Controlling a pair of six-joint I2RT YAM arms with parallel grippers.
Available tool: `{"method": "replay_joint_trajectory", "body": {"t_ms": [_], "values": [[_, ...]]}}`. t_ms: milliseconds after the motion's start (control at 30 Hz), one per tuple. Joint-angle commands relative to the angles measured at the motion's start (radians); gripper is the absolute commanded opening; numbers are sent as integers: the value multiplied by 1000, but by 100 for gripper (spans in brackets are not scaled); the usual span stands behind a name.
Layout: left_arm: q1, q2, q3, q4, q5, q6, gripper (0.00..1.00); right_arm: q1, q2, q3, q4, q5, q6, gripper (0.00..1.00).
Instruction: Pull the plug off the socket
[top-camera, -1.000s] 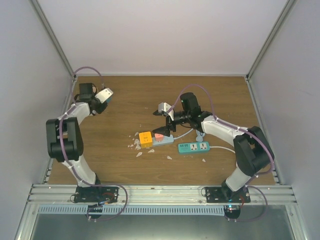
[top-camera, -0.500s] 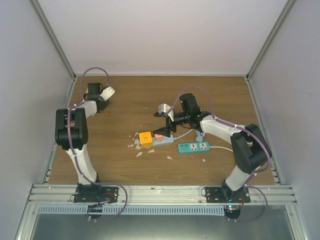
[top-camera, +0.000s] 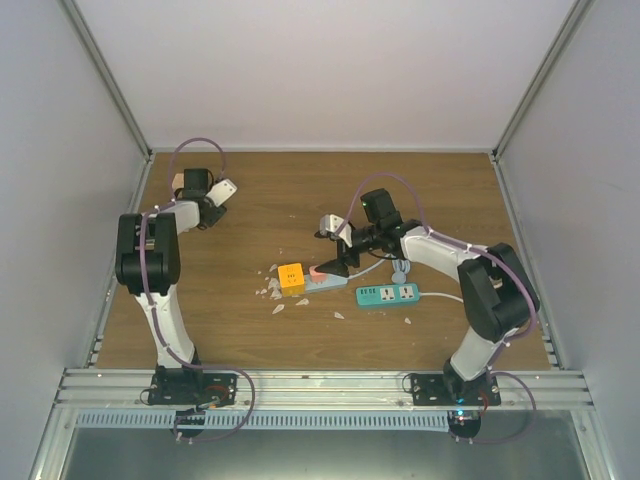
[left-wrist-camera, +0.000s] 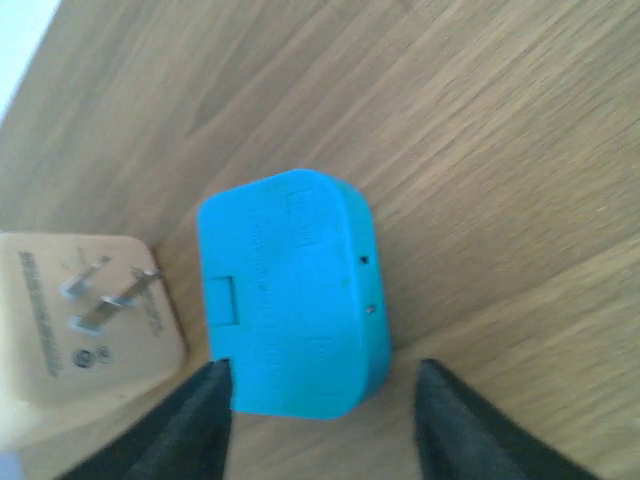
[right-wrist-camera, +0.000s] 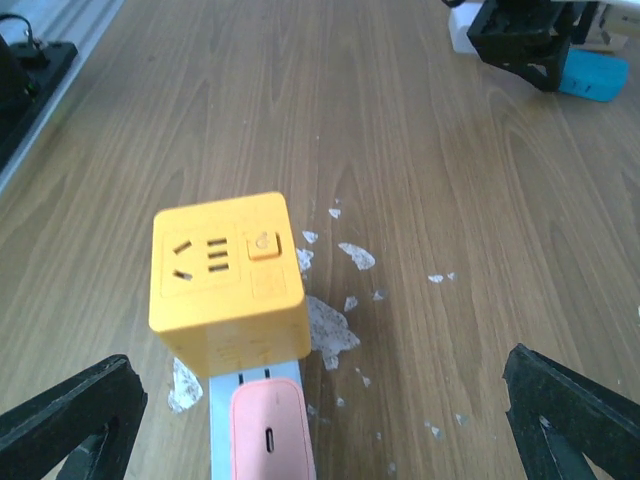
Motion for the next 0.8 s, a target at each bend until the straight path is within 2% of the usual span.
{"method": "replay_joint_trajectory", "body": {"t_ms": [0,133,267,533,633,767], "values": [[-7,-64,33,-77,125,-32,60,-16,31,24,-67,18,-95,98],[-5,-166,14,-189,301,-41,81,-20,42,24,-100,23,-152,95],[-7,-280,-46,-330,545,-1,98,-17,68,30,-127,25,-196,92],[-20,-457,-143,-536,945,81,99,-12,116,57,-172,7,-221,86],[-64,-506,-198,-562,1000,87,99,-1,133,59,-172,13,-220,84],[-145,-572,-302,-505,988,33,99,13,153,62,-173,25,-220,79]]}}
